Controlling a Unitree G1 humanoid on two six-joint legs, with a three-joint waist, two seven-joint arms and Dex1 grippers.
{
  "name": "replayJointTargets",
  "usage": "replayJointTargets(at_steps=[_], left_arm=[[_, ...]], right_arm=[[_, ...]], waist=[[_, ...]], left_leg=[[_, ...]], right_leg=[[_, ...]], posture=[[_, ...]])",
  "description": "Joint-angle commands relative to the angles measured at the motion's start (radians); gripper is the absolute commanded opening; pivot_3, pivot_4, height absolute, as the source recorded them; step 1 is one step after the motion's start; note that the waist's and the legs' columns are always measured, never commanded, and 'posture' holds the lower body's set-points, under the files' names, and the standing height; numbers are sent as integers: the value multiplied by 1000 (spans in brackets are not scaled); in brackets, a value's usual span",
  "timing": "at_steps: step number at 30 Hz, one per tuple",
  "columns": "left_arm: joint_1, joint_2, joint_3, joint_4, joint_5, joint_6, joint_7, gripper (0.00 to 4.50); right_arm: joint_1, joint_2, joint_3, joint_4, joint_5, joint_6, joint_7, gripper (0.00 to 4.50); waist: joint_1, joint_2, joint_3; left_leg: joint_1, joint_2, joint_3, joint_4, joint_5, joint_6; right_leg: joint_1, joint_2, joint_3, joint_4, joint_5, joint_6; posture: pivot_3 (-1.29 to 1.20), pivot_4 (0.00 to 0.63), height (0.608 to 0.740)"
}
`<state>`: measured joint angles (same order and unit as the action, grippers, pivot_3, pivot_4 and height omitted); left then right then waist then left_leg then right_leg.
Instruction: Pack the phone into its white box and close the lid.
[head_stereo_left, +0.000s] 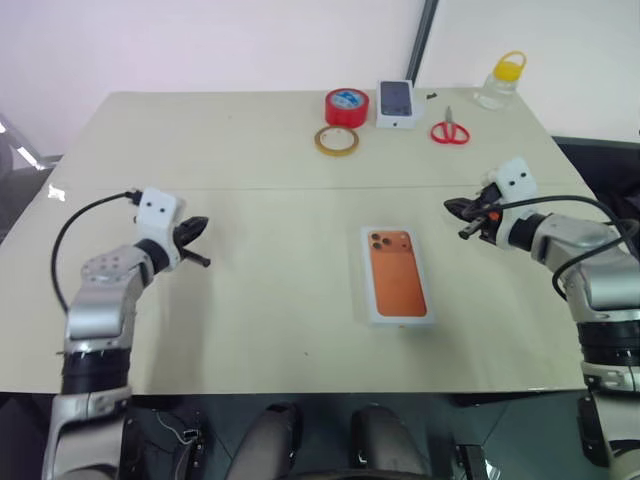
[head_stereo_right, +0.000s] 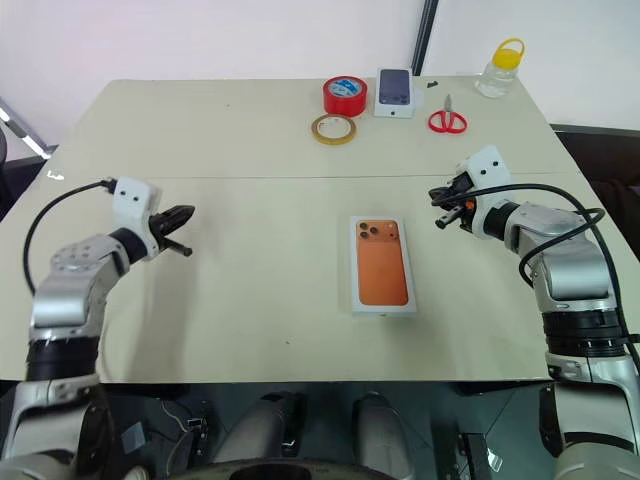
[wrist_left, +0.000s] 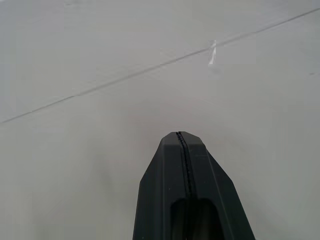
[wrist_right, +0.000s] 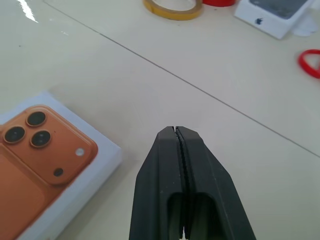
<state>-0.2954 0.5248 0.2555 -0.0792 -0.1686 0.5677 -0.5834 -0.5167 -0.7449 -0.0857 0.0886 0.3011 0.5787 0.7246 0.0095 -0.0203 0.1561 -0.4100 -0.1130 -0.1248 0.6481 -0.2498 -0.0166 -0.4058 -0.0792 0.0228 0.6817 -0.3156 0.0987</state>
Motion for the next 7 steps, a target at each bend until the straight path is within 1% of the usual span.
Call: replayJointTargets(at_steps=[1, 7], left_arm=[[34, 12, 34, -87, -24, 15, 35, 0], [64, -23, 38, -134, -53, 36, 106, 0]], right_arm=[[-23, -2, -29, 22, 17, -36, 36, 34], [-58, 34, -7, 59, 5, -75, 65, 34]], waist=[[2, 0, 0], [-6, 0, 0]], left_leg=[[0, 0, 0, 0, 0, 0], [0, 0, 0, 0, 0, 0]], right_leg=[[0, 0, 0, 0, 0, 0], [0, 0, 0, 1, 0, 0]], posture=[[0, 150, 740], [0, 150, 740]])
